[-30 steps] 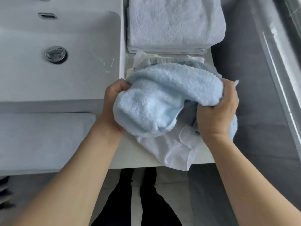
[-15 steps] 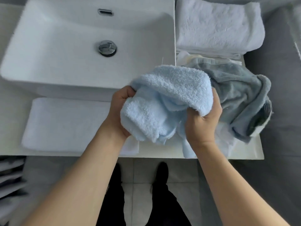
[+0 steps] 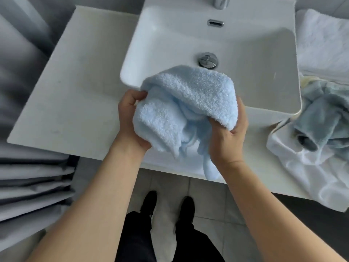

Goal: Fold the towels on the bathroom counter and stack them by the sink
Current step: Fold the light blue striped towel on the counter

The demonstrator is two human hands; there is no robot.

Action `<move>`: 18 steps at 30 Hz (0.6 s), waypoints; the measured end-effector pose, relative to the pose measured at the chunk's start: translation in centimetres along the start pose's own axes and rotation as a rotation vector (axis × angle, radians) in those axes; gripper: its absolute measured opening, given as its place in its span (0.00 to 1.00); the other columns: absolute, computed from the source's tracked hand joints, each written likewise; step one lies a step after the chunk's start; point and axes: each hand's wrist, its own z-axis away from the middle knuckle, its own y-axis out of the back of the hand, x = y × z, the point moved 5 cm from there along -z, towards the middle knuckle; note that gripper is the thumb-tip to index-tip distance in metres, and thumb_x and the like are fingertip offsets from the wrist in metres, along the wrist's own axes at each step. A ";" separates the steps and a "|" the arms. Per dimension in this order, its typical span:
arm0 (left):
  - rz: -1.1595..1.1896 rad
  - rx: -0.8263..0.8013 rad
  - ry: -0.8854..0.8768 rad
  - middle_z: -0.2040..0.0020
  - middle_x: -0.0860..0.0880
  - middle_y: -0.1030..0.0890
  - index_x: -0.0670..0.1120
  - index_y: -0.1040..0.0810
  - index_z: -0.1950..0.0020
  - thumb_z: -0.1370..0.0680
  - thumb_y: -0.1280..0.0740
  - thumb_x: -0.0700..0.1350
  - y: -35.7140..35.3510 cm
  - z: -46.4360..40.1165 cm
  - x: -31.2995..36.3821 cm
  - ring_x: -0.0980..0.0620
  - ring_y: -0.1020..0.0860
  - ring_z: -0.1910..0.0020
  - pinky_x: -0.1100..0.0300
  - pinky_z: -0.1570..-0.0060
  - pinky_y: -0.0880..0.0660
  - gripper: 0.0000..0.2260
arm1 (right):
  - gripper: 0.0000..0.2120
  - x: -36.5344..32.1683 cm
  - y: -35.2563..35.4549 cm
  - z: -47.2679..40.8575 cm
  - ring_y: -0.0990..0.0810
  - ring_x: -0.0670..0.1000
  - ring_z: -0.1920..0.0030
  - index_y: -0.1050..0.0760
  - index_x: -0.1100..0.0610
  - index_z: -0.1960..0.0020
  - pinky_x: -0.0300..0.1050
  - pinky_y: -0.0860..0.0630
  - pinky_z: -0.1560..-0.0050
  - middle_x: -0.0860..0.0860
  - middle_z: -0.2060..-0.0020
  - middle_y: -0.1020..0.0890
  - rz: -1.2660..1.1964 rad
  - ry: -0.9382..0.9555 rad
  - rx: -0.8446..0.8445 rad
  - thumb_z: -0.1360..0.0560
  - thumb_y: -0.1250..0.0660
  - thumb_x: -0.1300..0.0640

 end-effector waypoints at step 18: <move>-0.241 0.300 -0.157 0.60 0.46 0.19 0.46 0.19 0.61 0.23 0.39 0.51 18.4 -6.8 27.8 0.46 0.18 0.55 0.52 0.51 0.23 0.14 | 0.22 11.2 -32.7 1.7 0.23 0.51 0.40 0.29 0.52 0.36 0.45 0.25 0.41 0.52 0.40 0.23 -0.005 -0.608 -0.266 0.29 0.39 0.51</move>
